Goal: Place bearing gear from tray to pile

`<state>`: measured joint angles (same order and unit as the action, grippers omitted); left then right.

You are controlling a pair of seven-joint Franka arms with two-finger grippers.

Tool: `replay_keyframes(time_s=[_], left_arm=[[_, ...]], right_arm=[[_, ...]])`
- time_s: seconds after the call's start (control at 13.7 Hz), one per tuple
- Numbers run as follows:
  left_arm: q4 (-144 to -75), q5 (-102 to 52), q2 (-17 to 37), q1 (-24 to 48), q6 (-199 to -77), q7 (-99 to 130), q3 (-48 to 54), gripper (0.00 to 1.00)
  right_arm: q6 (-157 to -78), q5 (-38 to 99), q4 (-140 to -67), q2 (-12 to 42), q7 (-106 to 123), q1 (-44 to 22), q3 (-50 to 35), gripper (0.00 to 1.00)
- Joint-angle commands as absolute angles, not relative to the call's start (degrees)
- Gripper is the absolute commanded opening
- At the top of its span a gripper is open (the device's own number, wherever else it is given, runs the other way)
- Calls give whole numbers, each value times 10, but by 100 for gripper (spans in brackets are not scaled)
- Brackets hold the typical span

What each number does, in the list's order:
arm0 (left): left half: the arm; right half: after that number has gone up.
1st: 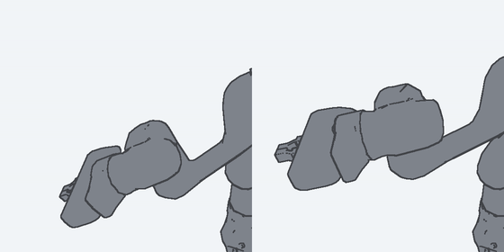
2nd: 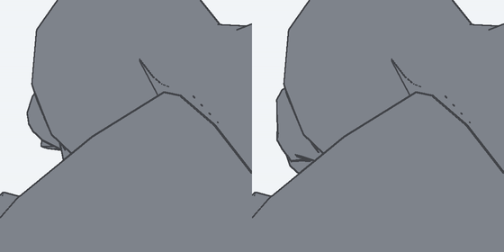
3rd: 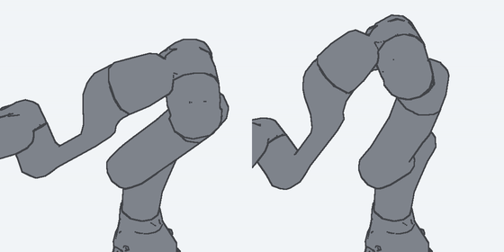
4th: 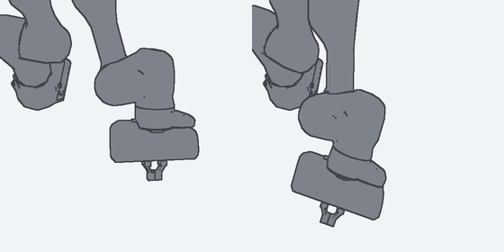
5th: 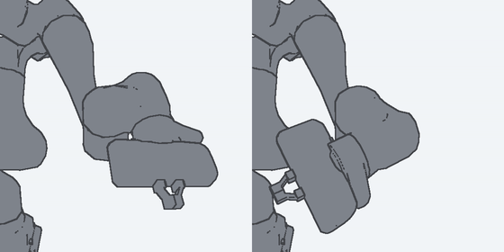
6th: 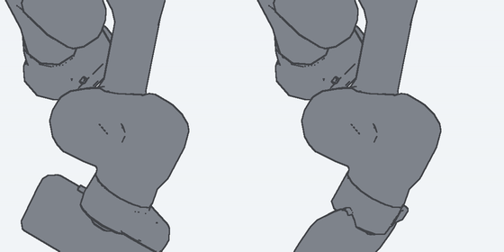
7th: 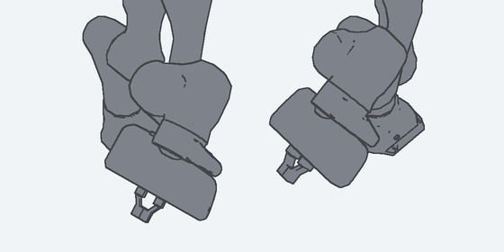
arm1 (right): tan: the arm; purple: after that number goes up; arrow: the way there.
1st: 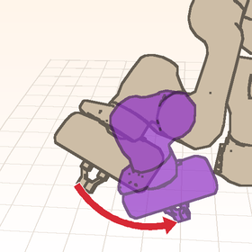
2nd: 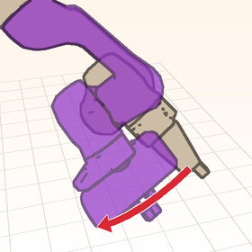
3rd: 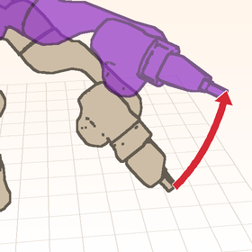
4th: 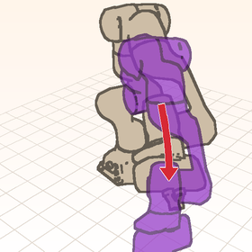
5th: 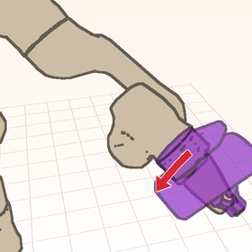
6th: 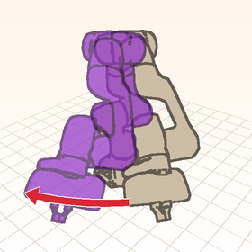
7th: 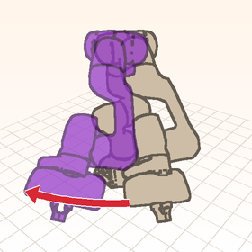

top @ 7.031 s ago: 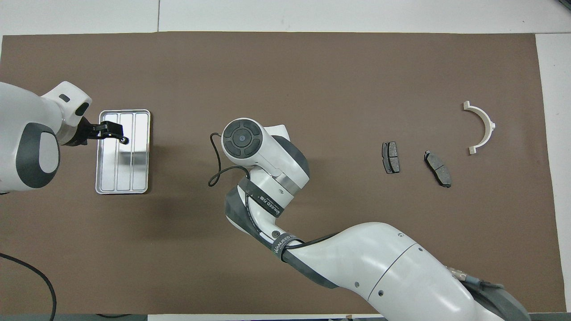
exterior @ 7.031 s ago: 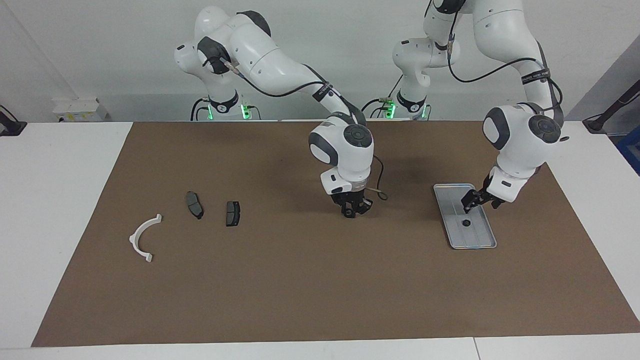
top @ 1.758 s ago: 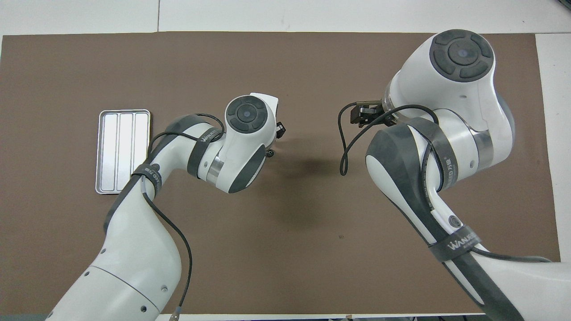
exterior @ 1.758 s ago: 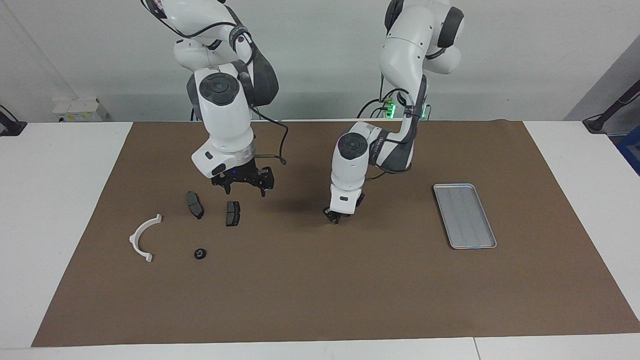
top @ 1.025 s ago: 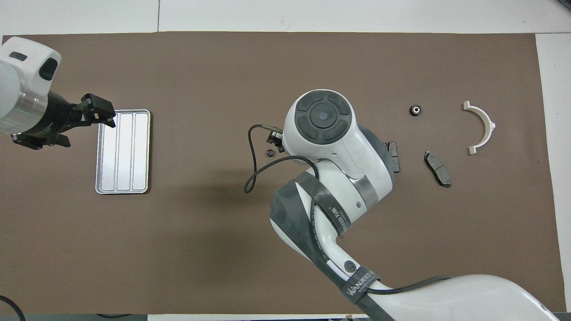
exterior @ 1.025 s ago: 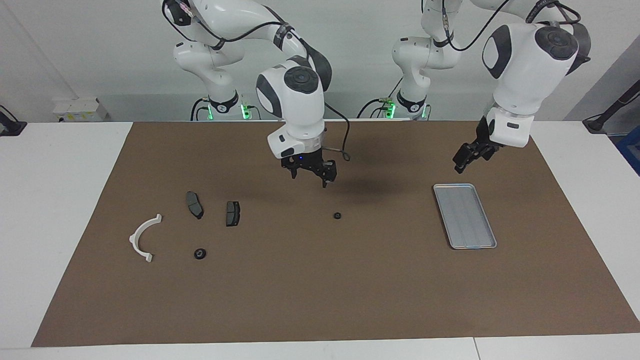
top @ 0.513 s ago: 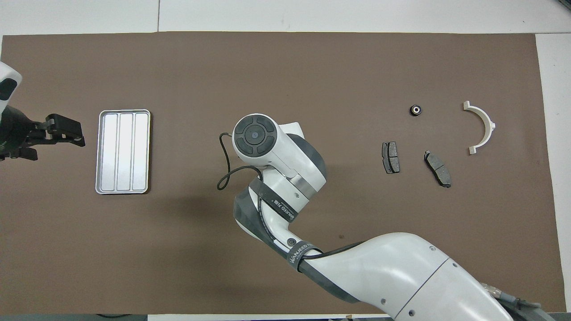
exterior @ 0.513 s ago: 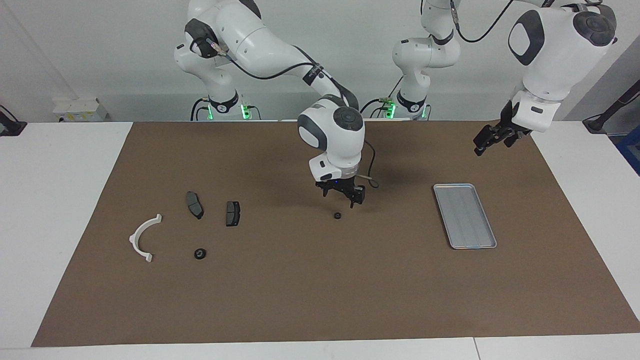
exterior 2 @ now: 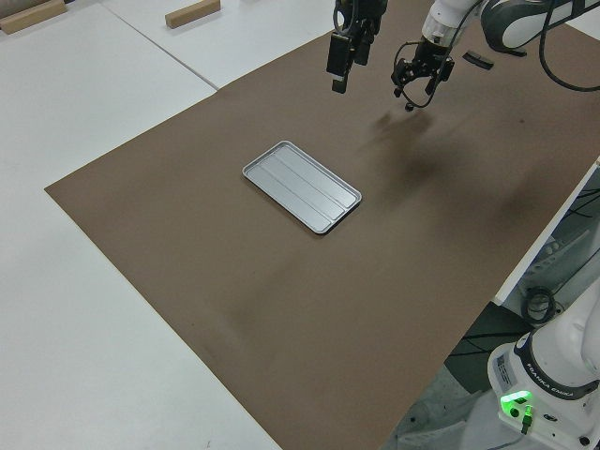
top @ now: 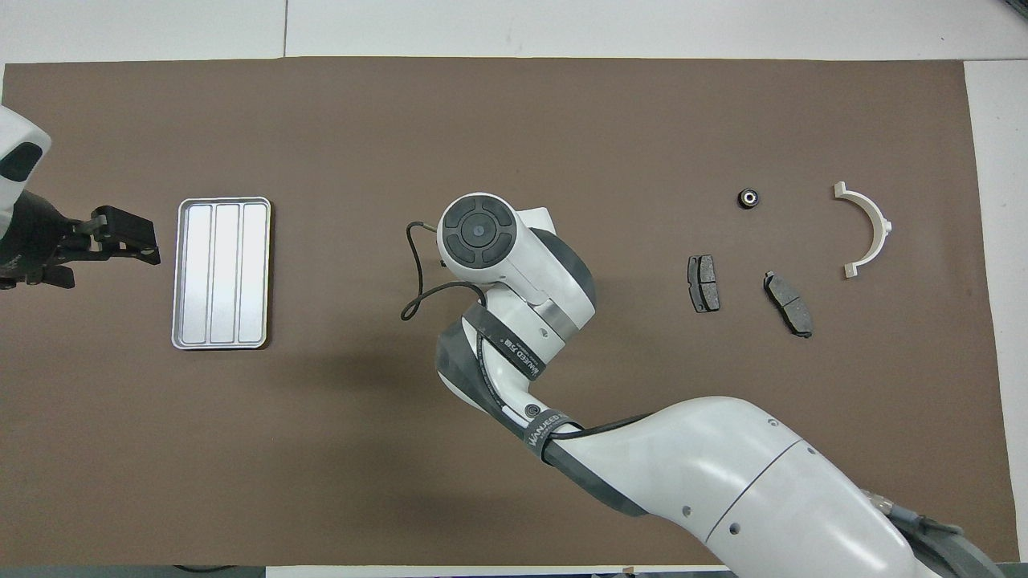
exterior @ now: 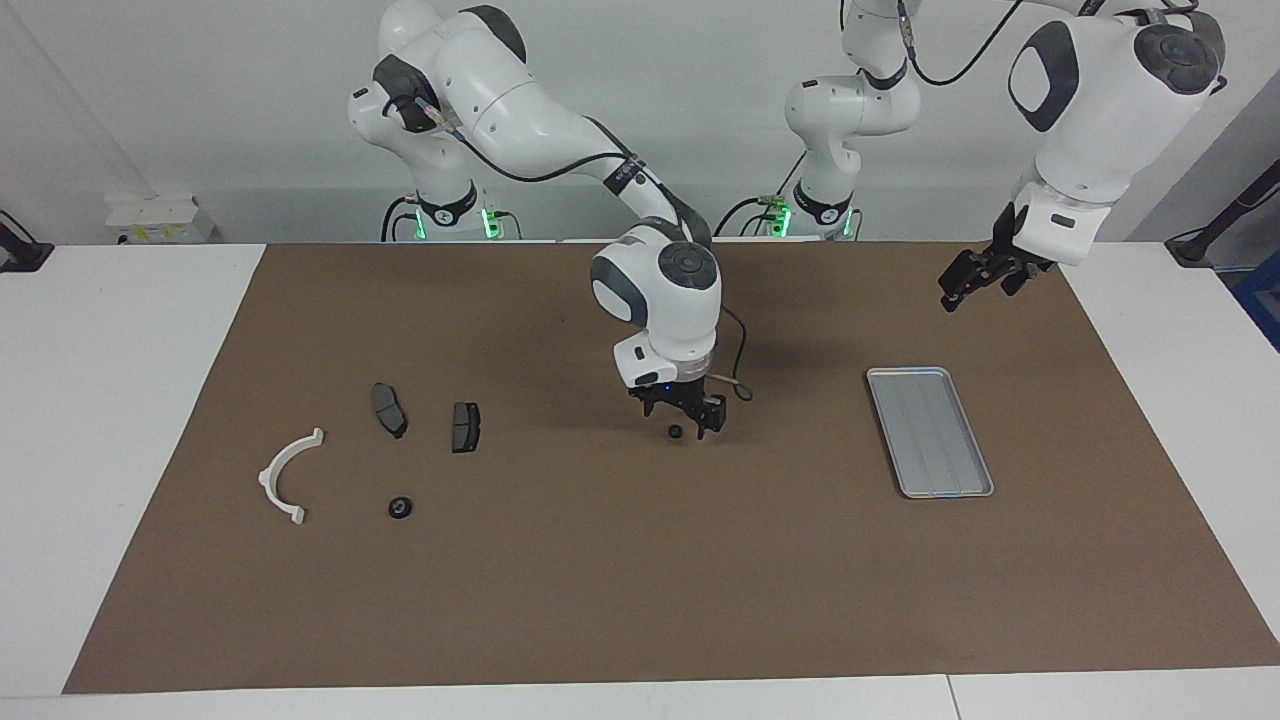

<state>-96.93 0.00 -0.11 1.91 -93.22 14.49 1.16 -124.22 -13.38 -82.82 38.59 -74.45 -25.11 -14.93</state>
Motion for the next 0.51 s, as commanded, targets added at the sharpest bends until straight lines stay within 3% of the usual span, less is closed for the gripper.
replay_keyframes(time_s=[0.0, 0.22, 0.44], left_arm=[[-982, 1, -16, 11, -935, 134, 18, 100], [-977, 1, -18, 16, -925, 134, 12, 100], [-972, 0, -20, 16, -905, 108, 9, 100]], right_arm=[[-1254, -151, -823, 403, -752, -247, -156, 100], [-1254, -151, -830, 402, -751, -246, -156, 99], [-1255, -149, -837, 402, -752, -249, -156, 91]])
